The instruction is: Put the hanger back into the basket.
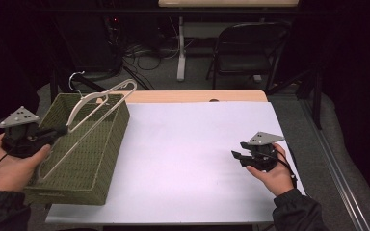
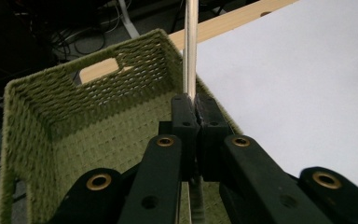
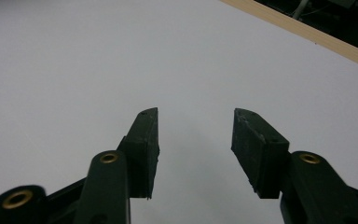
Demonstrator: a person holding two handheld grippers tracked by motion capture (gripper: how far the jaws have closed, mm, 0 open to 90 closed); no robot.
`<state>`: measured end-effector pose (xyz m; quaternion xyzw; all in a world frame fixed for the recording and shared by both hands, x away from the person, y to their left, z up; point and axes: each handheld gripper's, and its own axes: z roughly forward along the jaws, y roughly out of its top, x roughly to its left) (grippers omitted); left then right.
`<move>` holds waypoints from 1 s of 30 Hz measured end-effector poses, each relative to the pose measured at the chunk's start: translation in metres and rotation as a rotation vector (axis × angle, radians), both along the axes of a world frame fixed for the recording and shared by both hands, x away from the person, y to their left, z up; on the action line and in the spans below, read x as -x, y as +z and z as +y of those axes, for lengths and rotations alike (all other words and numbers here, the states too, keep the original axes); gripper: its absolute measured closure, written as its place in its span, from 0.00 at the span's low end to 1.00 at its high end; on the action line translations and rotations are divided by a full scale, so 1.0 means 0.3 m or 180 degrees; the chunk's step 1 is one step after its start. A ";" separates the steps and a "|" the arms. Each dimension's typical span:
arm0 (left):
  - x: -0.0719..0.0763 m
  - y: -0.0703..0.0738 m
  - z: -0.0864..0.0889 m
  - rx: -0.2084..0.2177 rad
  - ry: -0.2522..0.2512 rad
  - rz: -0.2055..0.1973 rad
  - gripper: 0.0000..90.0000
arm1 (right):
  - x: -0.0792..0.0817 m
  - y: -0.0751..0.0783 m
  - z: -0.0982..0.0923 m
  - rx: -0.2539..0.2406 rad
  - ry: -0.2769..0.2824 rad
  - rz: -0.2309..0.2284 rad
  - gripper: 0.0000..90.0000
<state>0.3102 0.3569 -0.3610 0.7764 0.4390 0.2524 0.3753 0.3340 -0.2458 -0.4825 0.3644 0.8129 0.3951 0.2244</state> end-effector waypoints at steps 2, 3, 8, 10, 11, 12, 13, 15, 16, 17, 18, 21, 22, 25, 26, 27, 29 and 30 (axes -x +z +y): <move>-0.002 -0.003 0.014 0.0000 0.0026 0.0001 0.98 | -0.001 -0.004 -0.004 0.0019 -0.0020 0.0005 0.55; -0.008 -0.008 0.045 -0.0017 0.0045 0.0011 0.98 | -0.002 -0.006 -0.005 0.0021 -0.0030 0.0013 0.55; -0.006 -0.014 0.105 -0.0017 0.0062 0.0015 0.98 | -0.003 -0.012 -0.011 0.0008 -0.0076 0.0030 0.55; 0.002 -0.016 0.131 -0.0022 0.0042 0.0004 0.98 | -0.003 -0.017 -0.012 -0.0003 -0.0077 0.0036 0.55; 0.007 -0.018 0.148 0.0006 0.0036 -0.0002 0.98 | -0.003 -0.020 -0.012 0.0004 -0.0086 0.0035 0.55; 0.009 -0.019 0.157 0.0007 0.0037 -0.0002 0.98 | -0.003 -0.024 -0.011 0.0012 -0.0093 0.0047 0.55; 0.012 -0.021 0.168 -0.0009 0.0034 -0.0008 0.98 | -0.004 -0.026 -0.011 0.0020 -0.0094 0.0047 0.55; 0.017 -0.026 0.193 -0.0011 0.0008 0.0015 0.98 | -0.004 -0.030 -0.010 0.0020 -0.0099 0.0050 0.55; 0.019 -0.030 0.203 -0.0010 -0.0021 0.0030 0.98 | -0.004 -0.031 -0.010 0.0016 -0.0111 0.0047 0.55; 0.020 -0.039 0.219 -0.0030 -0.0064 0.0059 0.98 | -0.005 -0.034 -0.009 0.0016 -0.0127 0.0046 0.55; 0.020 -0.039 0.219 -0.0030 -0.0064 0.0059 0.98 | -0.005 -0.034 -0.009 0.0016 -0.0127 0.0046 0.55; 0.011 -0.065 0.232 -0.0083 -0.0179 0.0103 0.98 | -0.004 -0.039 -0.004 0.0026 -0.0153 0.0043 0.56; 0.005 -0.074 0.234 -0.0069 -0.0212 0.0111 0.98 | -0.002 -0.042 -0.001 0.0016 -0.0160 0.0050 0.56; -0.014 -0.106 0.231 -0.0087 -0.0261 0.0176 0.98 | -0.001 -0.048 0.007 0.0023 -0.0154 0.0064 0.56; -0.021 -0.118 0.229 -0.0112 -0.0267 0.0193 0.98 | -0.001 -0.050 0.010 0.0035 -0.0147 0.0064 0.56; -0.028 -0.131 0.229 -0.0103 -0.0251 0.0206 0.98 | 0.000 -0.051 0.013 0.0044 -0.0153 0.0071 0.56; -0.041 -0.147 0.227 -0.0149 -0.0270 0.0219 0.98 | -0.001 -0.052 0.014 0.0040 -0.0148 0.0074 0.56; -0.041 -0.147 0.227 -0.0149 -0.0270 0.0219 0.98 | -0.001 -0.052 0.014 0.0040 -0.0148 0.0074 0.56</move>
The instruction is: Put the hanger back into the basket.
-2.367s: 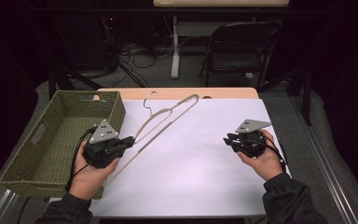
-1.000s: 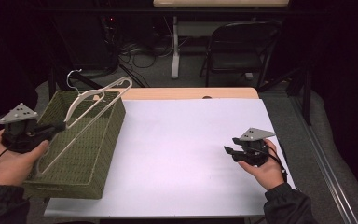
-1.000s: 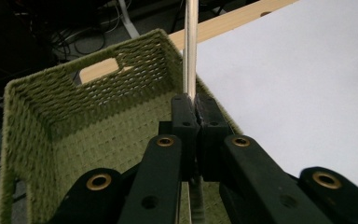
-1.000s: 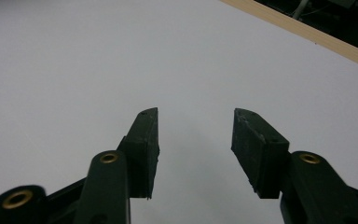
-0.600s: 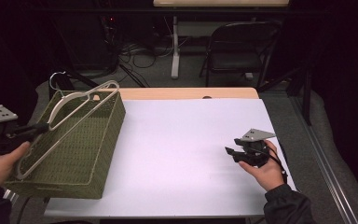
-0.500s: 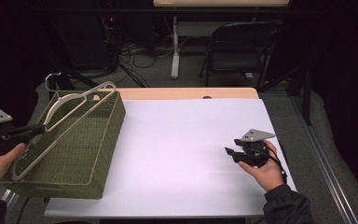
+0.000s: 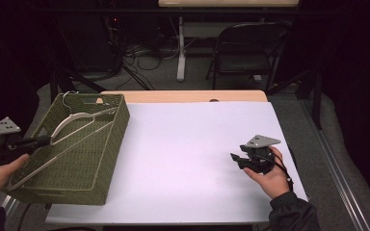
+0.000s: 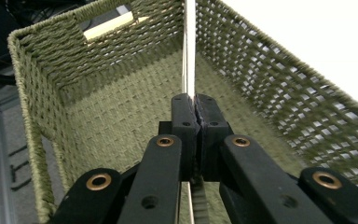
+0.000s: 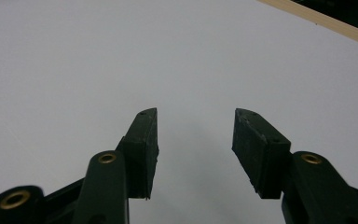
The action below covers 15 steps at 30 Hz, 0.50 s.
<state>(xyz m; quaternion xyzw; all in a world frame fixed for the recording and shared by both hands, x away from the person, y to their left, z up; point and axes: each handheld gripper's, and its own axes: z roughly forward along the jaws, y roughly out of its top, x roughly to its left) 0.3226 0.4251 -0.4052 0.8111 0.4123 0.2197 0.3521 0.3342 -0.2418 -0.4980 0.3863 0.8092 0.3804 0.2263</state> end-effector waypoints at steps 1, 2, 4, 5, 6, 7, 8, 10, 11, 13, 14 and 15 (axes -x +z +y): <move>-0.005 -0.007 -0.004 -0.0031 0.0006 -0.0016 0.98 | 0.000 -0.001 0.000 -0.0002 0.0002 0.0002 0.56; -0.011 -0.008 -0.006 -0.0030 -0.0013 -0.0023 0.98 | 0.000 -0.001 -0.001 0.0000 0.0001 0.0006 0.56; -0.023 -0.012 -0.015 -0.0044 -0.0017 -0.0024 0.98 | 0.003 -0.005 -0.004 -0.0011 0.0005 0.0006 0.56; -0.031 -0.013 -0.020 -0.0056 -0.0015 -0.0001 0.98 | 0.003 -0.005 -0.004 -0.0011 0.0005 0.0006 0.56; -0.039 -0.015 -0.023 -0.0083 -0.0017 0.0015 0.98 | 0.004 -0.006 -0.005 -0.0013 0.0007 0.0010 0.56; -0.045 -0.017 -0.030 -0.0132 -0.0009 0.0036 0.97 | 0.005 -0.008 -0.006 -0.0018 0.0005 0.0010 0.56; -0.051 -0.021 -0.039 -0.0247 -0.0004 0.0067 0.98 | 0.007 -0.010 -0.008 -0.0024 0.0002 0.0020 0.57; -0.063 -0.038 -0.055 -0.0329 -0.0025 0.0139 0.97 | 0.010 -0.016 -0.010 -0.0034 0.0011 0.0030 0.57; -0.067 -0.043 -0.054 -0.0341 0.0013 0.0153 0.97 | 0.012 -0.019 -0.011 -0.0037 0.0016 0.0047 0.57; -0.070 -0.050 -0.036 -0.0252 0.0050 0.0185 0.97 | 0.013 -0.023 -0.016 -0.0032 0.0009 0.0045 0.57; -0.073 -0.059 -0.024 -0.0227 0.0078 0.0226 0.97 | 0.013 -0.026 -0.021 -0.0044 -0.0002 0.0063 0.57; -0.078 -0.070 -0.016 -0.0265 0.0111 0.0284 0.97 | 0.012 -0.029 -0.023 -0.0060 0.0000 0.0062 0.57</move>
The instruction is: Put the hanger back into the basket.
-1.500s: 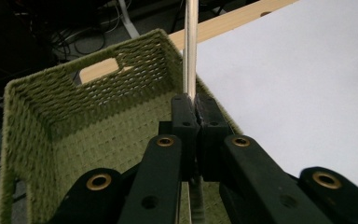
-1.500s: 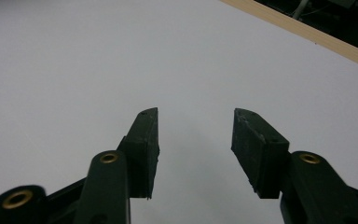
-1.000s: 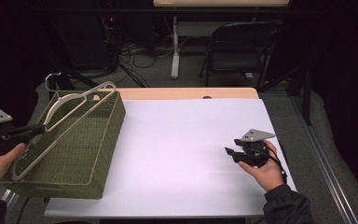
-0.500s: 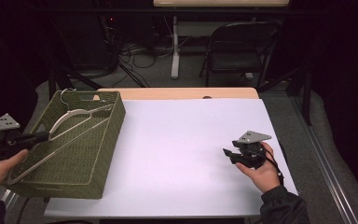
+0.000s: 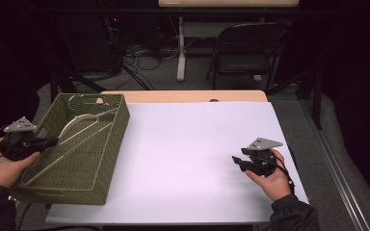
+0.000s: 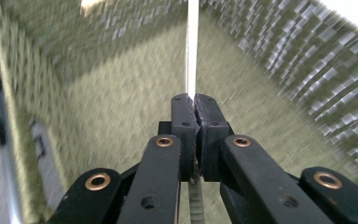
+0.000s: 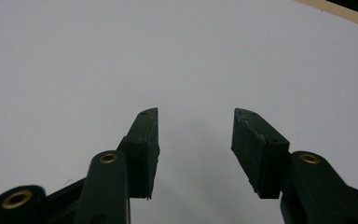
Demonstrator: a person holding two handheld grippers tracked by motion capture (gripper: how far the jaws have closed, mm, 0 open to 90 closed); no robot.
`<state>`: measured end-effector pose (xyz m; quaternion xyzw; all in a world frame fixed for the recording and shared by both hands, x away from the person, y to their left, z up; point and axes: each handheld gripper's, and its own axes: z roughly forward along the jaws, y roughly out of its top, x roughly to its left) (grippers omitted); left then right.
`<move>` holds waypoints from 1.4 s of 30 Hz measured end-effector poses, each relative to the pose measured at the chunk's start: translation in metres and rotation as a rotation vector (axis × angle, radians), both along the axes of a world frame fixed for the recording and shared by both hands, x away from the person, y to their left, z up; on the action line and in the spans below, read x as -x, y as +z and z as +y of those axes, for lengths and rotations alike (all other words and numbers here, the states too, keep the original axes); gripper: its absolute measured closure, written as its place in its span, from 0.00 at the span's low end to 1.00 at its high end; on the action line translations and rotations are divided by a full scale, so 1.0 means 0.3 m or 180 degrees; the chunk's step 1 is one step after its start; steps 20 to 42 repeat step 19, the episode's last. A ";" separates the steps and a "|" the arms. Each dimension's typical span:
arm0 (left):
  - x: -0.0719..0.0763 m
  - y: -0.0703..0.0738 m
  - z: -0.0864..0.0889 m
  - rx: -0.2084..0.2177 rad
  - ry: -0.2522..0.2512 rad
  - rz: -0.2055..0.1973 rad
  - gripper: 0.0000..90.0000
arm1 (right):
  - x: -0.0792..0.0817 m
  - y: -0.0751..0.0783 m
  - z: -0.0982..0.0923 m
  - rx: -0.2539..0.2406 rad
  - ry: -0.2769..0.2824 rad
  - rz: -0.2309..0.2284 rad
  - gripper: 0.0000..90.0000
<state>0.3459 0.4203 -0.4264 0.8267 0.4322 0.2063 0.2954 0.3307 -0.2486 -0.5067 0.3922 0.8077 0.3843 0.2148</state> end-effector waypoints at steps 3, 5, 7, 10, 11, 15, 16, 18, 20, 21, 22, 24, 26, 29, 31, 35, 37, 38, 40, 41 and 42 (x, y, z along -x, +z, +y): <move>-0.008 -0.038 0.018 -0.0106 0.0070 0.0164 0.97 | -0.001 -0.003 0.000 0.0008 -0.0004 0.0011 0.57; -0.012 -0.061 0.030 -0.0104 0.0151 0.0224 0.96 | -0.001 -0.004 0.002 0.0002 0.0003 0.0028 0.57; -0.018 -0.088 0.039 -0.0121 0.0226 0.0338 0.95 | 0.000 -0.007 0.006 0.0015 0.0013 0.0024 0.57; -0.016 -0.116 0.032 -0.0367 0.0342 0.0358 0.93 | 0.001 -0.012 0.011 0.0006 0.0019 0.0031 0.57; -0.013 -0.115 0.030 -0.0397 0.0380 0.0302 0.92 | 0.003 -0.013 0.009 0.0003 0.0013 0.0035 0.57; 0.001 -0.077 0.037 -0.0172 0.0510 0.0112 0.80 | 0.016 -0.011 -0.001 -0.0043 -0.0011 0.0021 0.56; 0.018 -0.044 0.046 -0.0033 0.0567 0.0011 0.67 | 0.029 -0.007 -0.009 -0.0074 -0.0038 -0.0015 0.54; 0.031 -0.028 0.048 0.0008 0.0601 -0.0071 0.65 | 0.038 -0.002 -0.014 -0.0074 -0.0049 -0.0040 0.53; 0.046 -0.013 0.049 0.0049 0.0607 -0.0171 0.62 | 0.047 0.002 -0.019 -0.0071 -0.0060 -0.0080 0.52; 0.046 -0.013 0.049 0.0049 0.0607 -0.0171 0.62 | 0.047 0.002 -0.019 -0.0071 -0.0060 -0.0080 0.52; 0.046 -0.013 0.049 0.0049 0.0607 -0.0171 0.62 | 0.047 0.002 -0.019 -0.0071 -0.0060 -0.0080 0.52; 0.046 -0.013 0.049 0.0049 0.0607 -0.0171 0.62 | 0.047 0.002 -0.019 -0.0071 -0.0060 -0.0080 0.52; 0.046 -0.013 0.049 0.0049 0.0607 -0.0171 0.62 | 0.047 0.002 -0.019 -0.0071 -0.0060 -0.0080 0.52; 0.046 -0.013 0.049 0.0049 0.0607 -0.0171 0.62 | 0.047 0.002 -0.019 -0.0071 -0.0060 -0.0080 0.52; 0.046 -0.013 0.049 0.0049 0.0607 -0.0171 0.62 | 0.047 0.002 -0.019 -0.0071 -0.0060 -0.0080 0.52; 0.046 -0.013 0.049 0.0049 0.0607 -0.0171 0.62 | 0.047 0.002 -0.019 -0.0071 -0.0060 -0.0080 0.52; 0.046 -0.013 0.049 0.0049 0.0607 -0.0171 0.62 | 0.047 0.002 -0.019 -0.0071 -0.0060 -0.0080 0.52; 0.046 -0.013 0.049 0.0049 0.0607 -0.0171 0.62 | 0.047 0.002 -0.019 -0.0071 -0.0060 -0.0080 0.52; 0.046 -0.013 0.049 0.0049 0.0607 -0.0171 0.62 | 0.047 0.002 -0.019 -0.0071 -0.0060 -0.0080 0.52; 0.046 -0.013 0.049 0.0049 0.0607 -0.0171 0.62 | 0.047 0.002 -0.019 -0.0071 -0.0060 -0.0080 0.52; 0.046 -0.013 0.049 0.0049 0.0607 -0.0171 0.62 | 0.047 0.002 -0.019 -0.0071 -0.0060 -0.0080 0.52</move>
